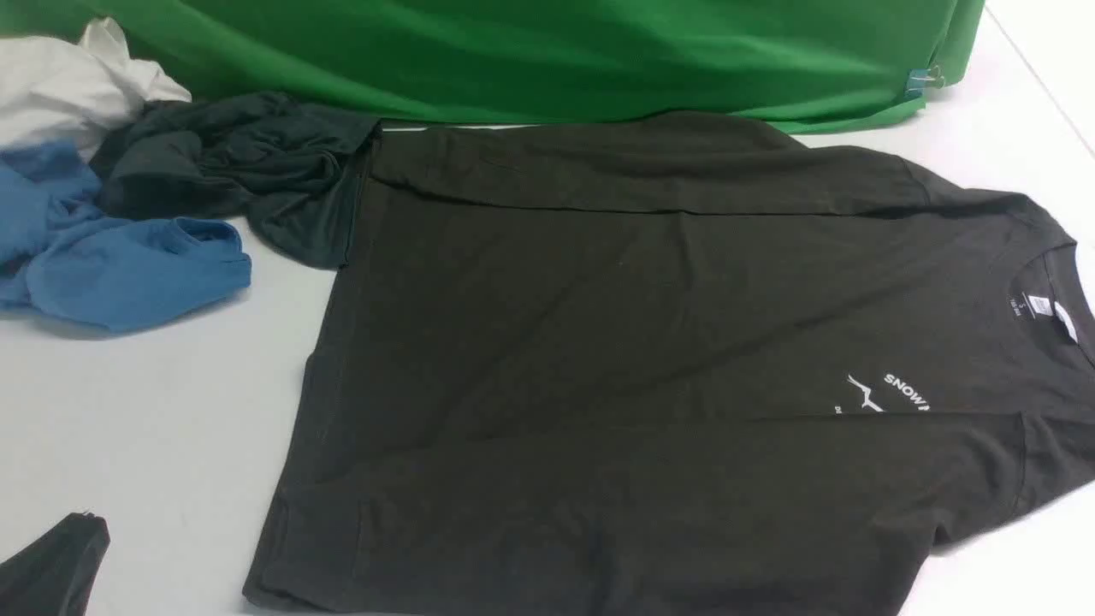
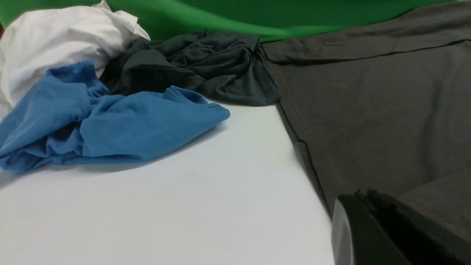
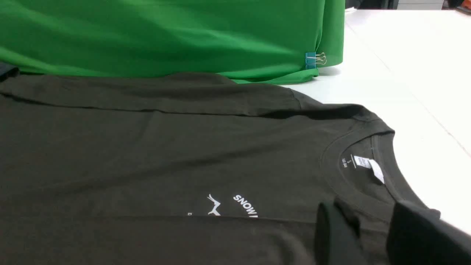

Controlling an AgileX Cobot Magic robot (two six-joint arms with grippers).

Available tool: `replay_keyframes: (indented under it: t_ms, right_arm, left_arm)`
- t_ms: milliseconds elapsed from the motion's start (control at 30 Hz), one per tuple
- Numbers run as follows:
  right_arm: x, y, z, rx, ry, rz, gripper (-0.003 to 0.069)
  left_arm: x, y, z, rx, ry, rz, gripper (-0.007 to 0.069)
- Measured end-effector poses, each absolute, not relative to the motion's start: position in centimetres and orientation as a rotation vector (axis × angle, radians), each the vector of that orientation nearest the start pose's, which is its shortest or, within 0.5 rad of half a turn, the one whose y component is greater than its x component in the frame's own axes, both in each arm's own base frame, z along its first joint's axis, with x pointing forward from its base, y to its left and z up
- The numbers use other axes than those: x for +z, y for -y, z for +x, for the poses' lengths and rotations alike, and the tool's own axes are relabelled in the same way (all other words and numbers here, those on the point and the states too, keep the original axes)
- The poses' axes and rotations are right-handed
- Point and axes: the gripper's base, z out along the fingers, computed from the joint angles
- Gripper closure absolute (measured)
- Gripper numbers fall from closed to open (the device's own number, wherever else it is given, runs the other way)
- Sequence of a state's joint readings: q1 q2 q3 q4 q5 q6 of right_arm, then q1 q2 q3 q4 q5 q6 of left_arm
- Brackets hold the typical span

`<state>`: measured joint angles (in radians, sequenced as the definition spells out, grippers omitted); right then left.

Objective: Fold a long-sleeved shirt on a white desktop.
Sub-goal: 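Grasp the left edge of the dark T-shirt lying flat on the table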

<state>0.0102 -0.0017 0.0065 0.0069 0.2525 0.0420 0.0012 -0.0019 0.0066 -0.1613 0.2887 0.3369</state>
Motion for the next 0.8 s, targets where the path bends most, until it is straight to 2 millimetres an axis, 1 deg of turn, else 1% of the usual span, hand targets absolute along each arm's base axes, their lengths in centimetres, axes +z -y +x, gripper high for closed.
replay_keyframes:
  t_ms: [800]
  right_arm:
    - [18.82,-0.07,5.53,0.045,-1.741,0.032,0.0418]
  left_arm:
    - [18.69,0.38,5.50,0.097,-1.745,0.190,0.0605]
